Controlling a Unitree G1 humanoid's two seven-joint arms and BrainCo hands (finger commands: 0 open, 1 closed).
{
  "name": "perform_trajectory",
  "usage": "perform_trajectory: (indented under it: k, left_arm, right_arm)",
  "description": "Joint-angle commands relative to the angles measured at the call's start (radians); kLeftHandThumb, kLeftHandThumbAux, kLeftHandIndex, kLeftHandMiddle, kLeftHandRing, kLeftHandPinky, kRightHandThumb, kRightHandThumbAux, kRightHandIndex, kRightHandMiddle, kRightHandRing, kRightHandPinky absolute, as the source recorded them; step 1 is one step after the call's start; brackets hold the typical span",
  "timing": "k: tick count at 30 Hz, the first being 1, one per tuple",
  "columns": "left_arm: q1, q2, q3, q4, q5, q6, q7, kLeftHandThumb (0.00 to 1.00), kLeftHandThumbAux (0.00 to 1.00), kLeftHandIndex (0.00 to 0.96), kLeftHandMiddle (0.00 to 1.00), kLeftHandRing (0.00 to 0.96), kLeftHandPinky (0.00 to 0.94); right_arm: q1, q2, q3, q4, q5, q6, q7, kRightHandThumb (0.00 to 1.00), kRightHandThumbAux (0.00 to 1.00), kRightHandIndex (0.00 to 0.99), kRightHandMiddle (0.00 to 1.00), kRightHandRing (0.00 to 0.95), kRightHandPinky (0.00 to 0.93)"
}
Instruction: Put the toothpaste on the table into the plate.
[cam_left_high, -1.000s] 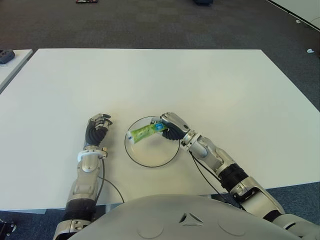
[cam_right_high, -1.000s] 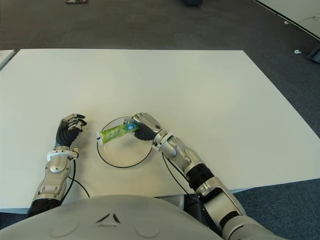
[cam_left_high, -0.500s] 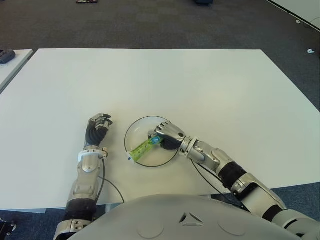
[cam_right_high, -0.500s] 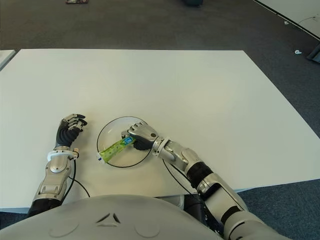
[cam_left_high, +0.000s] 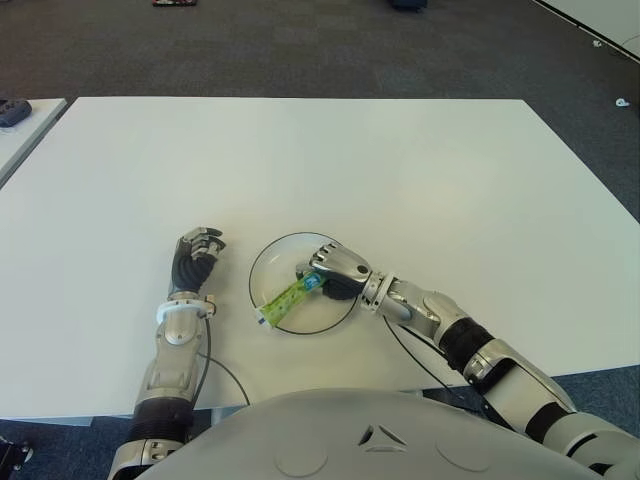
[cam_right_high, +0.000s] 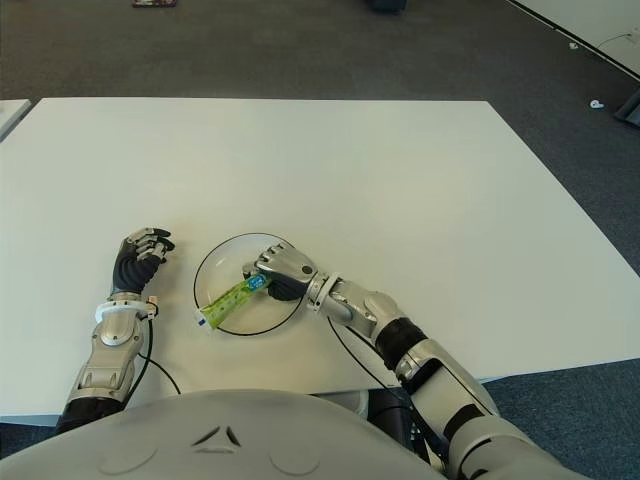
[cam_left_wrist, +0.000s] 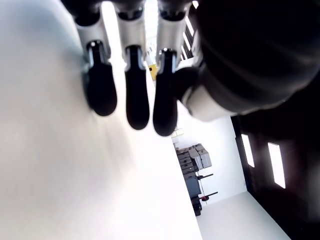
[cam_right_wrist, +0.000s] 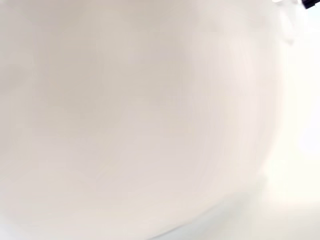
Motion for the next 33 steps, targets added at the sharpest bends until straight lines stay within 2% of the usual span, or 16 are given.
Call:
perform_trajectory:
  k: [1,3,14,18,24,25,27,30,33]
  left_arm:
    - [0.009,-0.007,-0.009,0.017,0.005,0.017,0.003,0.706,0.725,0.425,0.527,0.489,0.423]
    - [0.008,-0.007,-0.008,0.017,0.003,0.020,0.001,0.706,0.725,0.425,0.530,0.489,0.419]
    - [0.009,-0.003,-0.008,0.022,0.008,0.022,0.003,0.706,0.725,0.426,0.535,0.484,0.417]
    - [0.008,-0.004,-0.008,0.027,0.009,0.015,0.006,0.706,0.725,0.426,0.538,0.488,0.421]
    - [0.007,-0.005,-0.009,0.030,0.011,0.010,0.008,0.707,0.723,0.427,0.541,0.490,0.409]
    - [0.007,-0.005,-0.009,0.030,0.011,0.010,0.007,0.707,0.723,0.427,0.541,0.491,0.410]
    - [0.007,-0.005,-0.009,0.031,0.009,0.010,0.005,0.707,0.723,0.427,0.545,0.493,0.413]
    - [0.006,-0.006,-0.008,0.033,0.007,0.007,0.005,0.707,0.723,0.427,0.547,0.495,0.415]
    - [0.005,-0.006,-0.007,0.037,0.006,0.002,0.006,0.706,0.723,0.427,0.539,0.490,0.414]
  right_arm:
    - [-0.011,-0.019,0.012,0.015,-0.025,0.024,0.046,0.700,0.725,0.416,0.424,0.437,0.427]
    - [-0.014,-0.020,0.010,0.008,-0.029,0.033,0.049,0.698,0.726,0.411,0.357,0.370,0.373]
    - [-0.012,-0.044,-0.012,-0.072,-0.008,0.050,0.102,0.694,0.729,0.401,0.170,0.174,0.213]
    - [-0.009,-0.050,-0.021,-0.093,-0.011,0.051,0.093,0.694,0.729,0.401,0.135,0.133,0.173]
    - [-0.010,-0.059,-0.041,-0.138,-0.031,0.071,0.064,0.688,0.731,0.400,0.042,0.030,0.040]
    - [-0.009,-0.059,-0.043,-0.142,-0.035,0.075,0.059,0.588,0.742,0.294,0.027,0.019,0.026]
    - [-0.010,-0.061,-0.050,-0.163,-0.049,0.091,0.045,0.461,0.747,0.168,0.011,0.007,0.010]
    - [-0.013,-0.071,-0.073,-0.221,-0.050,0.108,0.052,0.398,0.734,0.095,0.004,0.003,0.004]
    - [-0.008,-0.091,-0.104,-0.298,-0.032,0.116,0.080,0.352,0.643,0.025,0.001,0.000,0.000]
